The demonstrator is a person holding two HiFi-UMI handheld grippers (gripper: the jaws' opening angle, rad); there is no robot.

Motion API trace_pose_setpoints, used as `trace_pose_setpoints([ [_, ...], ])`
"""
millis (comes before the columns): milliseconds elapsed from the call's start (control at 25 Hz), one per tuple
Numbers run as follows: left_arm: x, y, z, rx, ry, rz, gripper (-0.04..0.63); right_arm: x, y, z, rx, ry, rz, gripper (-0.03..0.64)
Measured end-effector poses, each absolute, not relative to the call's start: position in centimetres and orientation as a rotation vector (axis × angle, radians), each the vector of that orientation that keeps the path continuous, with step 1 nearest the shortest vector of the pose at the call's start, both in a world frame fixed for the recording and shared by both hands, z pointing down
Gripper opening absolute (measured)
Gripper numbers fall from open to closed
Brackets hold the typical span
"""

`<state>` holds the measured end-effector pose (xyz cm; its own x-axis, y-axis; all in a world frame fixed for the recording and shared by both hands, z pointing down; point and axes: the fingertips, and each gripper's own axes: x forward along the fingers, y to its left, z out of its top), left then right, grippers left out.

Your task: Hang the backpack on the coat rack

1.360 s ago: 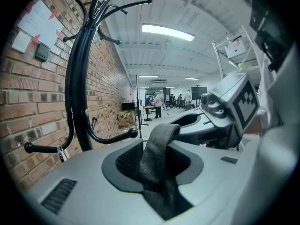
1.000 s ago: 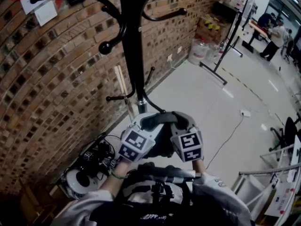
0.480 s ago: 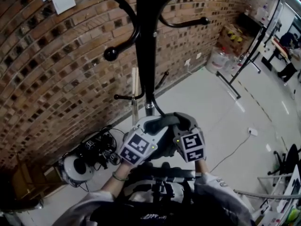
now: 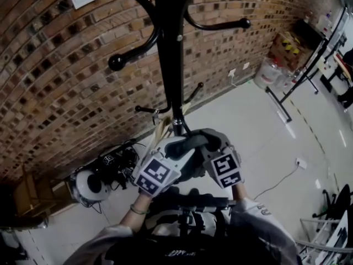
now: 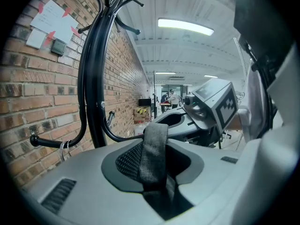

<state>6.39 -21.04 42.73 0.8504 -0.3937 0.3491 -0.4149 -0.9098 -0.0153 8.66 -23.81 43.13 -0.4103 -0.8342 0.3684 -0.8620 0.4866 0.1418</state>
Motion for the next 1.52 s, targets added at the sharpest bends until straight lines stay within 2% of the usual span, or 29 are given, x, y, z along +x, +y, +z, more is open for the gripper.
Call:
trace_pose_setpoints([
  [720, 5.6, -21.9, 43.4, 2.771, -0.885, 0.473, 0.14, 6.8, -26.4, 44.0, 1.03, -2.485, -0.004, 0.043],
  [1520, 6.0, -25.2, 44.9, 2.772, -0.971, 0.479, 0.14, 7.2, -28.2, 46.5, 1.075, -2.479, 0.069, 0.054],
])
